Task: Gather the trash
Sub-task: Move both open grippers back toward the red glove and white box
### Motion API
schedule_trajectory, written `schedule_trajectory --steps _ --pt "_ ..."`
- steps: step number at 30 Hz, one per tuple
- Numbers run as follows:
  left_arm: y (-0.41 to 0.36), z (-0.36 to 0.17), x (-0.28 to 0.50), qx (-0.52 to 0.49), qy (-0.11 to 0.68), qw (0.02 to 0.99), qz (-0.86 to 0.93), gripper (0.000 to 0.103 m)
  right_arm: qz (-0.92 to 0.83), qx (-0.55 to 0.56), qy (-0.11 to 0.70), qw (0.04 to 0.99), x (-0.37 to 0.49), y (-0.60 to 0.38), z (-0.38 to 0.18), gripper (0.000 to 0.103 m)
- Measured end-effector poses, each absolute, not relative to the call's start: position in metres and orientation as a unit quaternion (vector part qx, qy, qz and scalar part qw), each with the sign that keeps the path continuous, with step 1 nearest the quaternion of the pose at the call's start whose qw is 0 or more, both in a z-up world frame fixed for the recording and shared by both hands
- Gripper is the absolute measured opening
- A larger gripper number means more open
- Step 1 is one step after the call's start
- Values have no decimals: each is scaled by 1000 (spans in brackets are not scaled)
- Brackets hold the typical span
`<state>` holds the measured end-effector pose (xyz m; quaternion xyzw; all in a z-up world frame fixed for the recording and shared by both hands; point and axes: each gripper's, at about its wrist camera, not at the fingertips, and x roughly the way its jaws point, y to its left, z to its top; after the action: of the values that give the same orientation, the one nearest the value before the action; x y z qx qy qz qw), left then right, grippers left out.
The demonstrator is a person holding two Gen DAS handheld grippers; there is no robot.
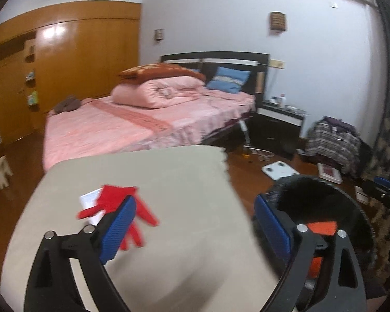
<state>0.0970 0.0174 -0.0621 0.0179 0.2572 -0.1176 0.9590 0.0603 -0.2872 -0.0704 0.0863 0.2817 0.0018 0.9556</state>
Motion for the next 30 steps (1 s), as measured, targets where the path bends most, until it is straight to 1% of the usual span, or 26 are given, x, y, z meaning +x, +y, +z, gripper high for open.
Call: schedule_trajectory --steps 14,24,30 --pt "125 -88 109 -5 272 962 -1 90 85 58 297 949 136 -170 -78 97" --pt "203 -111 123 -22 286 956 60 90 140 41 326 934 196 -67 -104 97" --pt "229 -125 133 -20 296 952 74 90 157 29 347 924 224 -18 -123 97"
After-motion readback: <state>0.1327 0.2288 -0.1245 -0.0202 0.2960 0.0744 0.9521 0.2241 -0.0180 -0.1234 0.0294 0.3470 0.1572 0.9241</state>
